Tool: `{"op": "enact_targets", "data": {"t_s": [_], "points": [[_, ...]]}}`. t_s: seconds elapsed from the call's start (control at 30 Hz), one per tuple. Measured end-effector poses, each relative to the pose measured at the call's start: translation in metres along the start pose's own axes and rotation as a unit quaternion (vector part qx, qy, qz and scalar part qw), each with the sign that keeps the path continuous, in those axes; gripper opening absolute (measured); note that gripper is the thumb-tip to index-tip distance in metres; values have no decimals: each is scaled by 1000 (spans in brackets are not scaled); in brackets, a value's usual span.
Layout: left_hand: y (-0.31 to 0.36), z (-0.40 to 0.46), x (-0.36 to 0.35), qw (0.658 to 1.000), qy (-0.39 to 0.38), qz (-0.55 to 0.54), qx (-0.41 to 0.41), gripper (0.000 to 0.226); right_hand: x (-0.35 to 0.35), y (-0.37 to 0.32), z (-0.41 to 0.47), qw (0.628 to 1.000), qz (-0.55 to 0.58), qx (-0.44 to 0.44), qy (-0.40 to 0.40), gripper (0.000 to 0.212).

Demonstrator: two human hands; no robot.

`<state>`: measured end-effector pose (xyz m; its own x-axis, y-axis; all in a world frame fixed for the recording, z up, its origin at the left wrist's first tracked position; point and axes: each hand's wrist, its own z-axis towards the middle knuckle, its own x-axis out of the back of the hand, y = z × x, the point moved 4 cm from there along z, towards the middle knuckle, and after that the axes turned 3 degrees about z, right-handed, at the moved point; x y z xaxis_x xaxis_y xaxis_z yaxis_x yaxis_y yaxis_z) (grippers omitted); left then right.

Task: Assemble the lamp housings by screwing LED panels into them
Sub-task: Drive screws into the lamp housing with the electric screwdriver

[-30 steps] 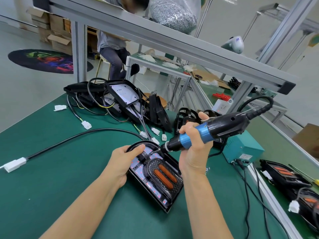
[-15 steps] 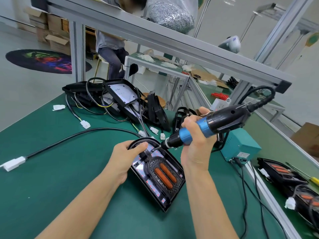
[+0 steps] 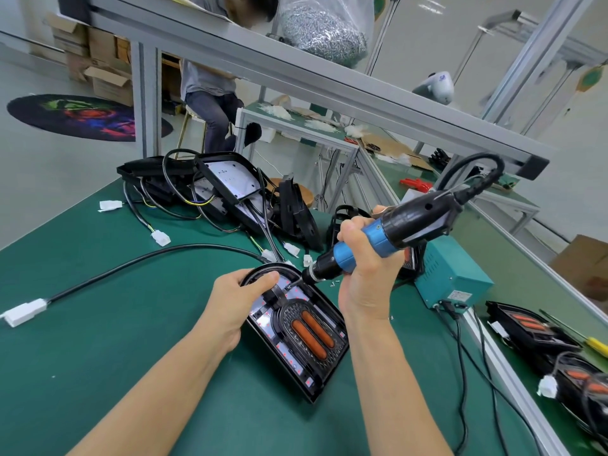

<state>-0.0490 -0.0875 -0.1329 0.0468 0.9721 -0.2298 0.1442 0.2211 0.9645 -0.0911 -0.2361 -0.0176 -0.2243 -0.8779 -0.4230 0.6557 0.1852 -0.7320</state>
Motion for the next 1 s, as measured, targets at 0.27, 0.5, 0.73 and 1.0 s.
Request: {"op": "enact_targets", "data": {"t_s": [0.27, 0.5, 0.73, 1.0], "points": [[-1, 0, 0, 1000, -1, -10, 9, 6, 1, 2, 1, 1000, 8, -4, -9, 34], [-2, 0, 2, 1000, -4, -13, 16, 7, 0, 2, -4, 999, -10, -10, -41, 34], [-1, 1, 2, 1000, -5, -7, 10, 5, -1, 0, -6, 998, -11, -8, -54, 37], [-5, 1, 5, 999, 2, -25, 27, 7, 3, 2, -9, 1000, 2, -10, -28, 37]]}}
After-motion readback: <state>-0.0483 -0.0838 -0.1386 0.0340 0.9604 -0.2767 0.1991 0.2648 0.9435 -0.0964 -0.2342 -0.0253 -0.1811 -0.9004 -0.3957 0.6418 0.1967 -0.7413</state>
